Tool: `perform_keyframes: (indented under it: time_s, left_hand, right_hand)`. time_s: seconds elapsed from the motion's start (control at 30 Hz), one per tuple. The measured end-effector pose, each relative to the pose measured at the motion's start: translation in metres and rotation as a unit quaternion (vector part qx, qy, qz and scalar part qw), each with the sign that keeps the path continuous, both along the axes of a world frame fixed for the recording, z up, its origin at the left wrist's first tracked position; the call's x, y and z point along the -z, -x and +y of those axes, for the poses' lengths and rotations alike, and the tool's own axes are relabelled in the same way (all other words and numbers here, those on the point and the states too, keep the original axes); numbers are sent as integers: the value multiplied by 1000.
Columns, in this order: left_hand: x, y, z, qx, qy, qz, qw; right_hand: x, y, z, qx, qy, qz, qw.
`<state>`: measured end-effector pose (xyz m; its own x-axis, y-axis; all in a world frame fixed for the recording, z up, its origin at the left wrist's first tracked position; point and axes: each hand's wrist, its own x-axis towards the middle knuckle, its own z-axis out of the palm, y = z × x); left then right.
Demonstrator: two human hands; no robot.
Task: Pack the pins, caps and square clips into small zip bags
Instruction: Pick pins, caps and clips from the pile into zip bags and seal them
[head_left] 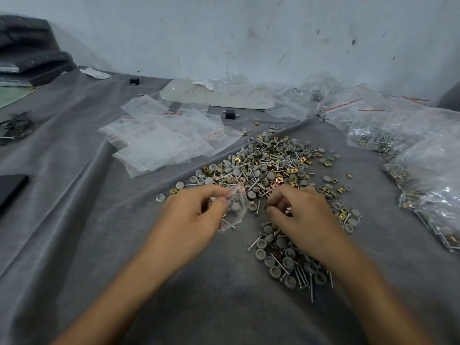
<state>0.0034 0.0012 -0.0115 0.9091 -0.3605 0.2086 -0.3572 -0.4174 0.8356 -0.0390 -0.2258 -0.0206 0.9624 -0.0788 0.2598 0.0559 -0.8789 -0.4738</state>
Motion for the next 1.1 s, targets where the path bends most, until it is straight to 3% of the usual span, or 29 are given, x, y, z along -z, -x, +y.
perform_keyframes:
  time_s: [0.1, 0.23, 0.57, 1.1]
  left_hand:
    - [0, 1, -2, -2, 4, 9, 1000]
    - [-2, 2, -3, 2, -4, 13, 1000]
    - [-5, 3, -3, 9, -21, -8, 1000]
    - [-3, 4, -2, 26, 11, 14, 1000]
  right_hand:
    - [-8, 6, 5, -8, -131, -60, 990]
    - [-15, 13, 22, -79, -286, -63, 953]
    - [-12, 15, 43, -100, -225, -70, 967]
    - [-24, 13, 29, -101, -333, -83, 934]
